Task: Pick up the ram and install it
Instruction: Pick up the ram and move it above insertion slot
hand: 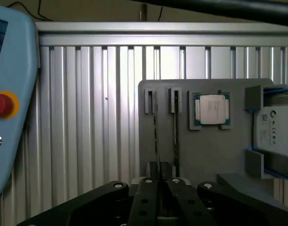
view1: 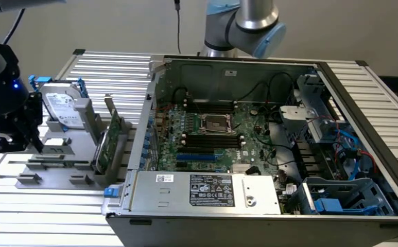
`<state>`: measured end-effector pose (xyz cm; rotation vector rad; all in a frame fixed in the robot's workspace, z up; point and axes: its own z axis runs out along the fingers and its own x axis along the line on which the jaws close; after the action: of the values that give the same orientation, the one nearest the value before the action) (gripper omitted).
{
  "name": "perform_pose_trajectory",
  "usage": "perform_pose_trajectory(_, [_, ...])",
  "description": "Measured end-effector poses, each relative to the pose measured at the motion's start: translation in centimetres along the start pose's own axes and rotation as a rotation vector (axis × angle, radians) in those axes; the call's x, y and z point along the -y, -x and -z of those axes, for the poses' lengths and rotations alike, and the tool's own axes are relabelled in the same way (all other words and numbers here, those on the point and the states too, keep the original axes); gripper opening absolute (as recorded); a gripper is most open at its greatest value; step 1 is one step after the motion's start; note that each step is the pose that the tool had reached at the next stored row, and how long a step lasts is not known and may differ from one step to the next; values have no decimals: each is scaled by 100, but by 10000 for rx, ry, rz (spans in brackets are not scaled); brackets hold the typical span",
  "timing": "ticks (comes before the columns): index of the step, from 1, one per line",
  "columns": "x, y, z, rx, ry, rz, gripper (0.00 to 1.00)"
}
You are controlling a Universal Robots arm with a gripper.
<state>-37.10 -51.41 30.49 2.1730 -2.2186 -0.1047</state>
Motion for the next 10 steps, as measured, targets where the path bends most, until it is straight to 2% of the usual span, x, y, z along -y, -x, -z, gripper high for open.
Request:
perform_pose_trajectory(5, [176, 16, 241, -1, 69, 0, 14])
perform_pose_trajectory(10, [350, 25, 481, -1, 96, 19, 14])
